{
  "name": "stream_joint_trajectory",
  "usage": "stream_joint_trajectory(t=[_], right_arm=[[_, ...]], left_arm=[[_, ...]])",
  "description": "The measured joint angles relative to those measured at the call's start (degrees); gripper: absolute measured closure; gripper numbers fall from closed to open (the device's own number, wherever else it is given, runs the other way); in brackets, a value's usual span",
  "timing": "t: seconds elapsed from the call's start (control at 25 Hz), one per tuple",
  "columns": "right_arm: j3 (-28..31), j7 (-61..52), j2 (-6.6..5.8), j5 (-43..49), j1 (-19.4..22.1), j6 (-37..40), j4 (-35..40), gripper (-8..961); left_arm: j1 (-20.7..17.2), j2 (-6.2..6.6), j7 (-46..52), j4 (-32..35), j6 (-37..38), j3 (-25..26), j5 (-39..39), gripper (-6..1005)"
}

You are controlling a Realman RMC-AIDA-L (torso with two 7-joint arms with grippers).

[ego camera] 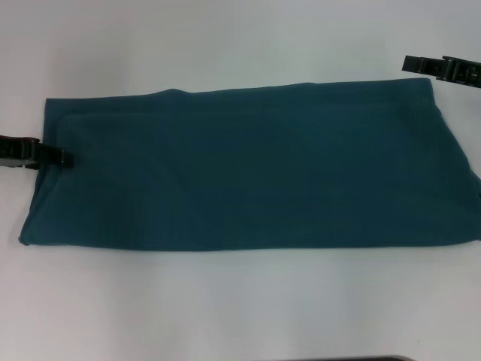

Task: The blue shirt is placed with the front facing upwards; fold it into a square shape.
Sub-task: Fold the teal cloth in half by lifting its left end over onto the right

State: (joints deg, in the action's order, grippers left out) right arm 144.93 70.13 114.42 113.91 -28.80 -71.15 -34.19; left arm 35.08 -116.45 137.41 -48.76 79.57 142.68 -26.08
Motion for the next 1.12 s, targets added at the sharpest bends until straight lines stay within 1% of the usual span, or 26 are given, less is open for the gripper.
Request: stream_joint_trajectory(t=[0.72, 1.12], right_arm=[[0.0, 0.0, 0.0, 0.0, 0.07, -0.31, 0.0, 788], [0.0, 0.07, 0.0, 0.0, 0.0, -0.11, 0.03, 787]], left_arm=[[0.74, -0.84, -0.31, -0.22, 1.2, -1.39, -0.52, 341], [1.13, -0.83, -0.39, -0.51, 1.62, -1.36, -0.59, 341]])
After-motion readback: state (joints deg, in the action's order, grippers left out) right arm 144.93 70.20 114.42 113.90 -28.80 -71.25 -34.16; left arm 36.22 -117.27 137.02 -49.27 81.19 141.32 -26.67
